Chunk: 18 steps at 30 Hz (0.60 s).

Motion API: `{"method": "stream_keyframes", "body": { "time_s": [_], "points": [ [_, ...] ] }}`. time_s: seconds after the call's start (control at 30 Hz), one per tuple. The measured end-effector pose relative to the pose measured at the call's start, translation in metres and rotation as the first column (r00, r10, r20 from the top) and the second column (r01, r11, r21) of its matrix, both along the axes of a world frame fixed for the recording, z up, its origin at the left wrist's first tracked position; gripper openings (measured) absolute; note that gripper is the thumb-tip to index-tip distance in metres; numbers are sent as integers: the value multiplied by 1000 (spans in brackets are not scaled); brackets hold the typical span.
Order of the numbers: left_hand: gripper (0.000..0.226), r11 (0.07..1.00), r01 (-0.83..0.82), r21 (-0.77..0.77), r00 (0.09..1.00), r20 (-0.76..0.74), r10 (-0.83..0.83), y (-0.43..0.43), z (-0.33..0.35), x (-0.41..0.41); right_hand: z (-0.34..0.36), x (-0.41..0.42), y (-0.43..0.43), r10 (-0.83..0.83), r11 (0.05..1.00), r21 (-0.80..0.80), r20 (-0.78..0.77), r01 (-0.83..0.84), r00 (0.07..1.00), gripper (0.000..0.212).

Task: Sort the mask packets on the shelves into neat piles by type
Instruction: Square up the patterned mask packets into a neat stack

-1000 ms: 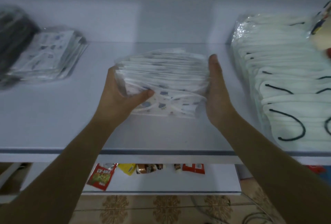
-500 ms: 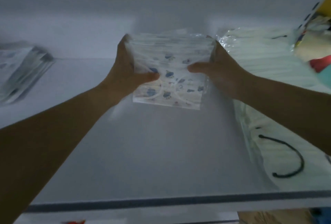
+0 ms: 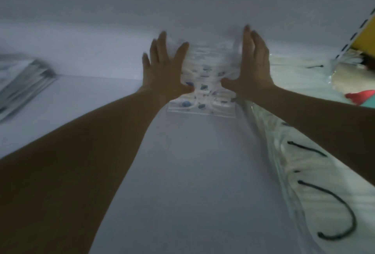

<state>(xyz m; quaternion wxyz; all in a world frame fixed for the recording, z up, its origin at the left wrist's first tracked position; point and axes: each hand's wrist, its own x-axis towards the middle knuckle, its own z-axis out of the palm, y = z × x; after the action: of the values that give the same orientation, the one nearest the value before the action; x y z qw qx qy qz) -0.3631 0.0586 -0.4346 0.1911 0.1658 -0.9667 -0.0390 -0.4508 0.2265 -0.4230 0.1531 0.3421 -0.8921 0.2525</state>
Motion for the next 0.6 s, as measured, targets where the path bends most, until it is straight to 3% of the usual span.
{"method": "stream_keyframes", "body": {
  "time_s": [0.03, 0.1, 0.27, 0.33, 0.4, 0.43, 0.47, 0.5, 0.53, 0.6],
  "points": [
    [98, 991, -9, -134, 1000, 21, 12, -2, 0, 1, 1, -1, 0, 19, 990, 140, -89, -7, 996, 103],
    [98, 974, 23, -223, 998, 64, -9, -4, -1, 1, 3, -3, -2, 63, 935, 354, -95, -25, 993, 95],
    [106, 996, 49, -78, 992, 122, -40, -9, -2, -6, 6, -8, -12, 48, 899, 437, -9, -39, 999, 94],
    [108, 999, 35, 7, 999, -4, -35, -5, -7, -6, 6, -11, -14, 59, 916, 399, -41, -38, 997, 93],
    [115, 971, 4, 239, 966, -251, 58, 1, -20, -2, 2, -13, -14, 60, 927, 375, -64, -32, 996, 94],
    [122, 898, 28, 439, 936, -326, 130, 1, -28, -1, 1, -14, -14, 62, 932, 360, -67, -34, 996, 94],
    [130, 769, 87, 633, 920, -348, 182, 1, -33, 1, -1, -14, -14, 68, 939, 342, -68, -41, 995, 93],
    [137, 627, 150, 764, 917, -345, 201, -1, -38, 1, -2, -15, -13, 76, 943, 329, -65, -51, 995, 93],
    [140, 543, 182, 820, 924, -331, 191, -5, -41, -1, -2, -15, -13, 84, 943, 326, -62, -59, 995, 95],
    [128, 539, 144, 830, 945, -278, 174, -12, -42, -7, -2, -15, -12, 82, 945, 323, -57, -60, 995, 101]
  ]
}}
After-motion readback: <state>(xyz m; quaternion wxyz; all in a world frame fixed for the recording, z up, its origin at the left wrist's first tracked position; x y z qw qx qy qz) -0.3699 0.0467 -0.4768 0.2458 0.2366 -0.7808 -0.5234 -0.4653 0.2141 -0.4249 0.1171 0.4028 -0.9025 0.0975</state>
